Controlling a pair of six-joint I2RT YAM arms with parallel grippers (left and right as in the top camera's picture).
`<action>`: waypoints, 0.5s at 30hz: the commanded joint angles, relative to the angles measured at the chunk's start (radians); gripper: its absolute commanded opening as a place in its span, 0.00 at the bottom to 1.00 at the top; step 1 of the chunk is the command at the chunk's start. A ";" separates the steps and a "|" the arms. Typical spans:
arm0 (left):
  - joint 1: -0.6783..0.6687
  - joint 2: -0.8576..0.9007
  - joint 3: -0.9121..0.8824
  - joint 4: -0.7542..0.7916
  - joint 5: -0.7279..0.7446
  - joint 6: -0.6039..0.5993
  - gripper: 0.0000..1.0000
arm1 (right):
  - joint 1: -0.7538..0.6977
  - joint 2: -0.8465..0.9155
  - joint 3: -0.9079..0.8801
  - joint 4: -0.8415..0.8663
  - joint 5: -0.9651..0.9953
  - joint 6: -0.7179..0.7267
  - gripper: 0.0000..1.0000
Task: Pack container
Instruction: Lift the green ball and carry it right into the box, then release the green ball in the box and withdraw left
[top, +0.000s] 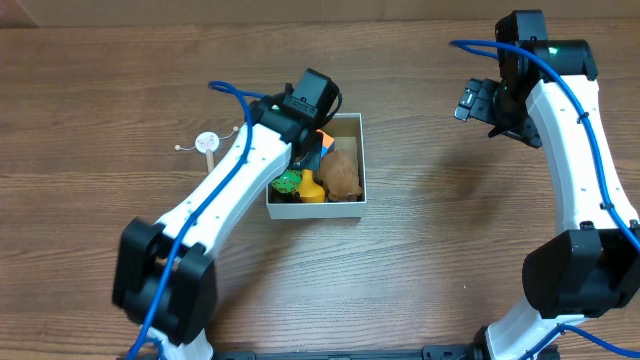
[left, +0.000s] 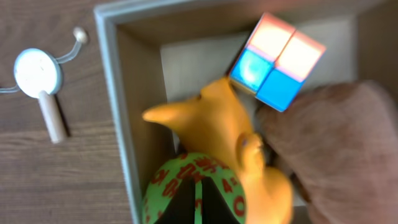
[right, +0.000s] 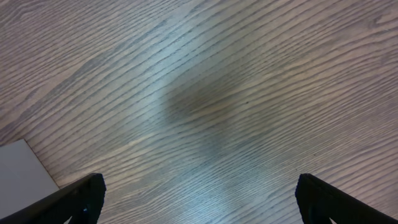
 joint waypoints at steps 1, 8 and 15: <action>-0.002 0.047 -0.008 -0.056 0.015 -0.021 0.04 | 0.002 -0.027 0.020 0.005 -0.001 0.002 1.00; -0.002 0.040 -0.008 -0.175 0.016 -0.061 0.04 | 0.002 -0.027 0.020 0.005 -0.001 0.002 1.00; -0.002 0.040 -0.018 -0.143 0.020 -0.067 0.04 | 0.002 -0.027 0.020 0.005 -0.001 0.002 1.00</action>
